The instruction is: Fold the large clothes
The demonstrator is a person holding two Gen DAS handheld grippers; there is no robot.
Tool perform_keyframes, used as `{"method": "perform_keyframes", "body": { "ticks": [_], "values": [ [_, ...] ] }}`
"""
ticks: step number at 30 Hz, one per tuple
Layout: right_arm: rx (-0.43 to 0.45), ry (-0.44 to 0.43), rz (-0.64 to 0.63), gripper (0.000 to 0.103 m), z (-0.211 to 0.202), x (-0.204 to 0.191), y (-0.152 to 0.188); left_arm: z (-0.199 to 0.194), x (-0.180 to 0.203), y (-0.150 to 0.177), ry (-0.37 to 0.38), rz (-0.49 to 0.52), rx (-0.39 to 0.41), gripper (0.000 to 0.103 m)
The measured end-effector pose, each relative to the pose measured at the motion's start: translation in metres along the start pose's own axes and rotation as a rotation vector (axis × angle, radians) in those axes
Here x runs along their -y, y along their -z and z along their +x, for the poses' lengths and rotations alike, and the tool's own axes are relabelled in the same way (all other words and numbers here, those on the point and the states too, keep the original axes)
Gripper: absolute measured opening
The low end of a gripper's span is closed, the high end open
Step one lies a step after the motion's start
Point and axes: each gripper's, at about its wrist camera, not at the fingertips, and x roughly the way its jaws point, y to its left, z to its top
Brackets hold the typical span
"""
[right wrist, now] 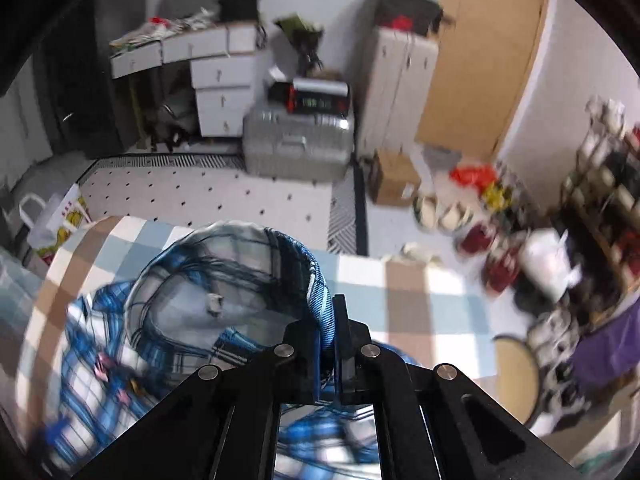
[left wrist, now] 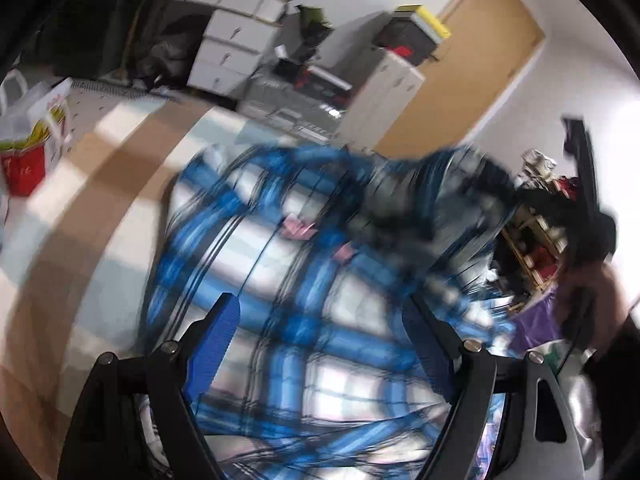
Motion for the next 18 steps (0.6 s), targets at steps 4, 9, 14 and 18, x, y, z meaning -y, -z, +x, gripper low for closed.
{"method": "perform_keyframes", "body": {
  "ticks": [4,9,14,18],
  "values": [
    [0.006,-0.057,0.016,0.004,-0.015,0.003,0.009,0.003,0.056,-0.030,-0.033,0.198,-0.025,0.087],
    [0.044,-0.125,0.027,0.004,-0.028,0.000,0.014,0.062,0.095,-0.059,-0.114,0.266,-0.162,0.087],
    [0.074,-0.176,0.053,0.004,-0.035,0.003,0.024,0.120,0.099,-0.064,-0.238,0.311,-0.239,0.078],
    [0.085,-0.195,0.069,0.004,-0.035,0.010,0.032,0.129,0.088,-0.063,-0.269,0.321,-0.285,0.001]
  ]
}}
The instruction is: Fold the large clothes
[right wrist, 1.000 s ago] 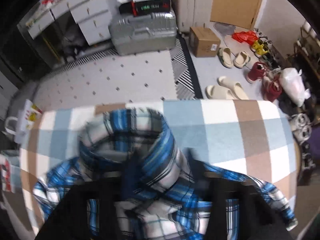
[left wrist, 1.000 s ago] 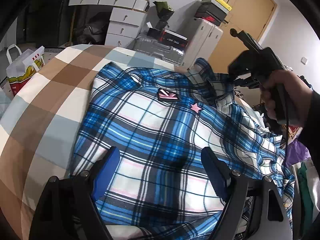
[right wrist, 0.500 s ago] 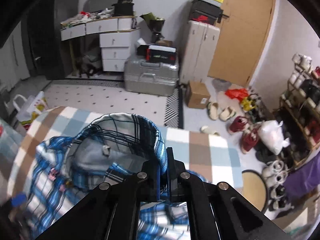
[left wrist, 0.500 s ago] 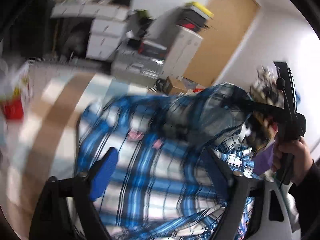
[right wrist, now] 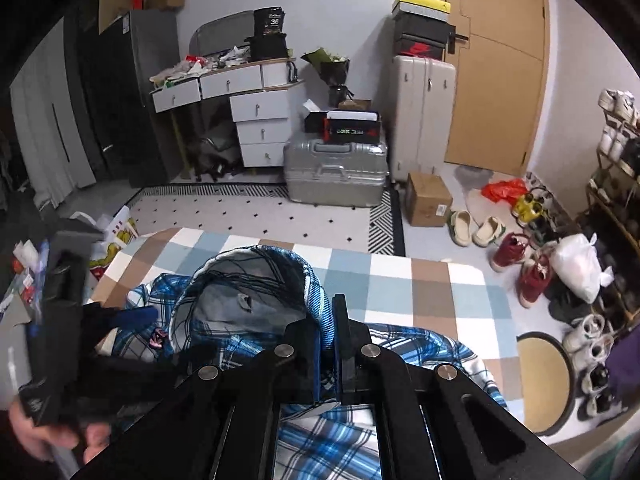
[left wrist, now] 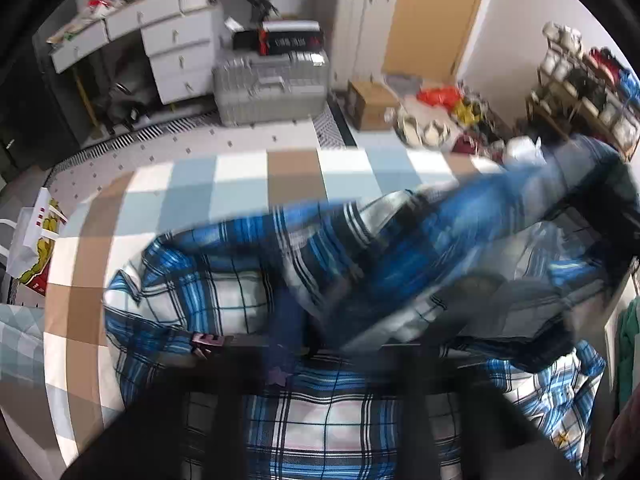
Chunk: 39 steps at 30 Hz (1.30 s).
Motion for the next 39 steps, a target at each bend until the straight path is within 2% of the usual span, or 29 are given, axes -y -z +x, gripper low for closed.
{"method": "perform_keyframes", "body": {
  "ticks": [2,5,12,15,17,22,25,30,34,37,39],
  "values": [
    [0.007,-0.016,-0.017,0.004,-0.003,0.001,0.003,-0.007,-0.003,0.001,0.017,-0.012,0.005,0.001],
    [0.029,-0.022,-0.045,0.004,-0.015,-0.004,0.009,-0.032,-0.001,0.008,0.009,0.012,0.059,0.000],
    [0.111,-0.061,-0.074,0.004,-0.068,-0.011,0.018,-0.104,0.014,0.048,0.070,0.038,0.166,0.000],
    [0.162,-0.090,-0.078,0.004,-0.100,-0.013,0.034,-0.127,0.020,0.078,0.097,0.024,0.199,0.000],
    [0.189,-0.094,-0.074,0.004,-0.120,-0.015,0.054,-0.128,0.025,0.091,0.108,0.018,0.202,0.000],
    [0.193,-0.090,-0.021,0.004,-0.150,-0.013,0.113,-0.130,0.037,0.143,0.147,-0.016,0.204,0.000],
    [0.151,-0.069,0.017,0.005,-0.154,-0.012,0.161,-0.118,0.039,0.164,0.169,-0.058,0.162,0.000],
    [0.050,-0.043,0.078,0.005,-0.144,-0.012,0.212,-0.085,0.045,0.195,0.167,-0.092,0.069,0.000],
    [-0.052,-0.048,0.144,0.006,-0.127,-0.006,0.234,-0.066,0.043,0.205,0.156,-0.109,0.023,0.000],
    [-0.115,-0.065,0.173,0.007,-0.118,-0.001,0.249,-0.061,0.041,0.201,0.160,-0.114,0.014,0.000],
    [-0.139,-0.065,0.171,0.011,-0.115,-0.001,0.254,-0.059,0.042,0.199,0.154,-0.100,0.008,0.000]
  ]
}}
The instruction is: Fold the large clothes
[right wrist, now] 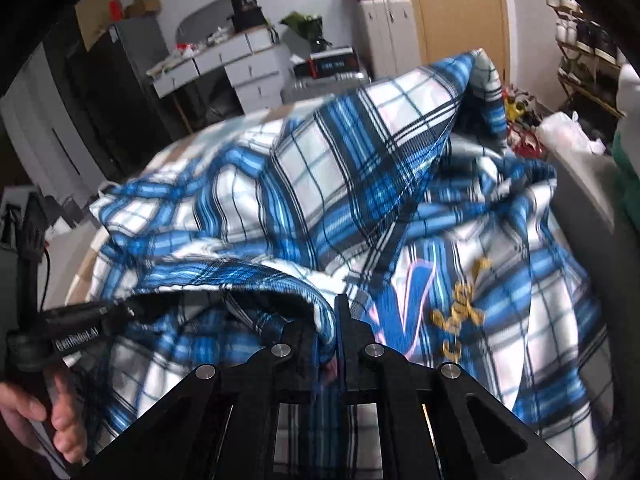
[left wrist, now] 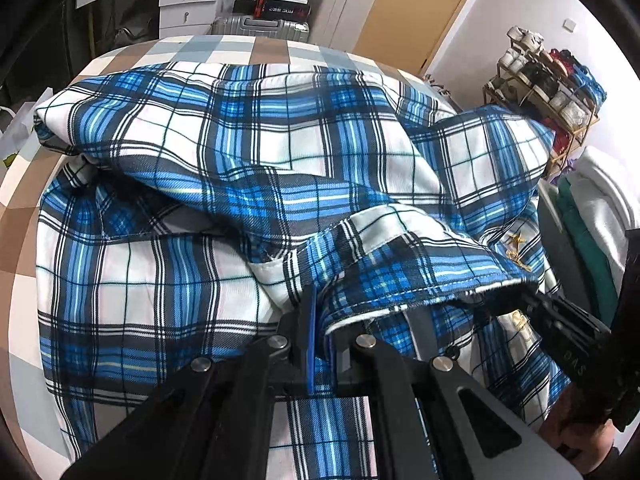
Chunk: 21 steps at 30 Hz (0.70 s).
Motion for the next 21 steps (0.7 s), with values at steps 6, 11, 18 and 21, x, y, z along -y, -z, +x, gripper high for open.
{"method": "perform_keyframes", "body": {
  "ticks": [6,11,18,21],
  "values": [
    [-0.059,-0.088,0.024,0.040,-0.015,0.012,0.003,0.000,0.002,0.001,0.023,0.077,0.002,0.001],
    [0.076,-0.079,0.035,0.077,-0.058,0.035,-0.034,0.001,-0.011,-0.001,0.082,0.043,-0.041,0.002],
    [0.002,-0.099,0.339,0.082,-0.006,0.078,-0.112,-0.013,-0.014,0.016,0.115,0.059,-0.051,0.008],
    [-0.050,-0.203,0.470,0.009,0.023,0.089,-0.131,-0.028,-0.017,0.017,0.142,0.058,-0.044,0.011]
  ]
}}
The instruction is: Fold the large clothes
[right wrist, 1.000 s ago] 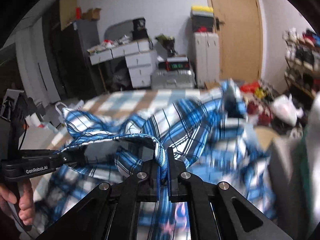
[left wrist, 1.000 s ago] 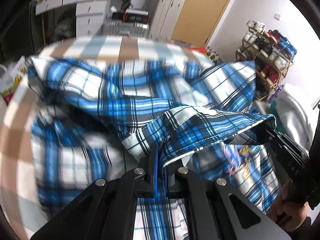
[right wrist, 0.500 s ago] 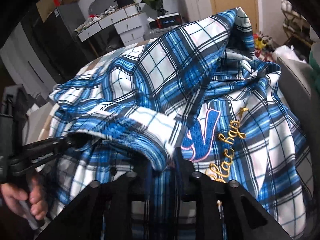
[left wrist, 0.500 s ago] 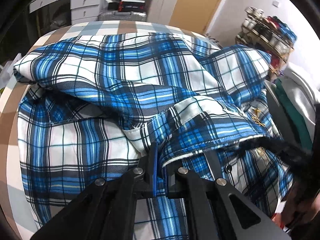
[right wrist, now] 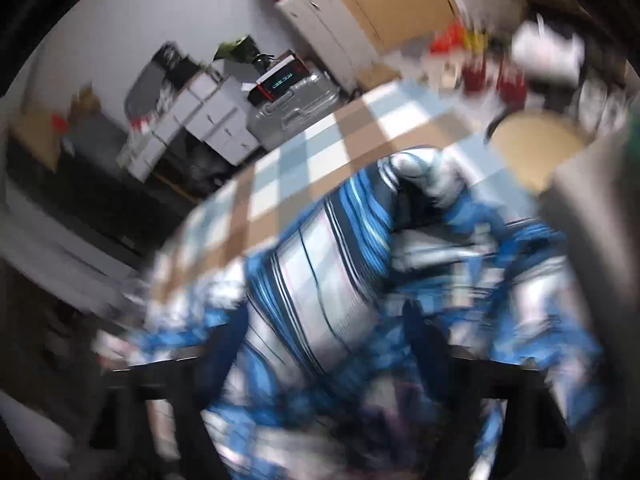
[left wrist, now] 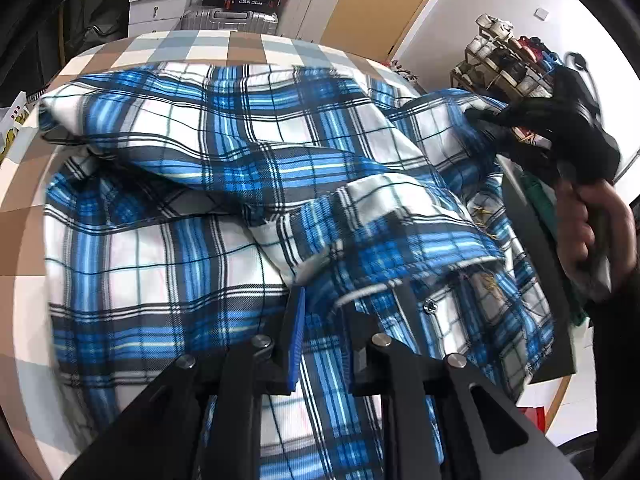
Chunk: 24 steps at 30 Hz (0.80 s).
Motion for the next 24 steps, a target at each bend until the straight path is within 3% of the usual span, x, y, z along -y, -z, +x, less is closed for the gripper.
{"method": "perform_keyframes", "body": {
  "ticks": [1,5,7,10,12,14,17,18,20,21,22,23,24],
  "values": [
    [0.018,-0.018,0.001,0.003,-0.003,-0.003,-0.007,-0.005,0.000,-0.001,0.013,0.003,0.004,0.011],
    [0.192,-0.189,-0.068,0.002,-0.051,-0.009,0.005,-0.029,0.005,-0.006,0.061,0.048,0.032,0.011],
    [0.219,-0.256,-0.058,0.002,-0.066,0.009,0.022,-0.043,0.010,-0.009,0.075,0.092,0.058,0.011],
    [0.213,-0.193,0.007,0.002,-0.066,0.048,0.056,-0.056,0.010,-0.017,0.090,0.108,0.080,0.020],
    [0.095,-0.086,0.046,0.003,-0.043,0.075,0.077,-0.060,0.004,-0.025,0.061,0.107,0.104,0.029],
    [0.005,-0.009,0.057,0.008,-0.026,0.086,0.087,-0.064,-0.005,-0.038,0.013,0.094,0.133,0.032],
    [-0.019,0.101,-0.002,0.015,-0.028,0.075,0.086,-0.073,-0.026,-0.055,-0.084,0.077,0.150,0.034],
    [-0.012,0.156,-0.070,0.029,-0.035,0.062,0.083,-0.076,-0.033,-0.057,-0.101,0.068,0.150,0.036],
    [0.041,0.258,-0.196,0.057,-0.055,0.034,0.081,-0.085,-0.058,-0.068,-0.167,0.032,0.163,0.051],
    [0.073,0.277,-0.259,0.064,-0.065,0.022,0.080,-0.090,-0.073,-0.071,-0.210,0.005,0.188,0.058],
    [0.092,0.291,-0.300,0.065,-0.070,0.012,0.082,-0.091,-0.082,-0.073,-0.239,-0.018,0.207,0.075],
    [0.117,0.299,-0.357,0.065,-0.077,-0.004,0.080,-0.090,-0.093,-0.076,-0.257,-0.044,0.213,0.083],
    [0.137,0.296,-0.392,0.068,-0.080,-0.014,0.076,-0.082,-0.106,-0.082,-0.264,-0.072,0.185,0.083]
  ]
}}
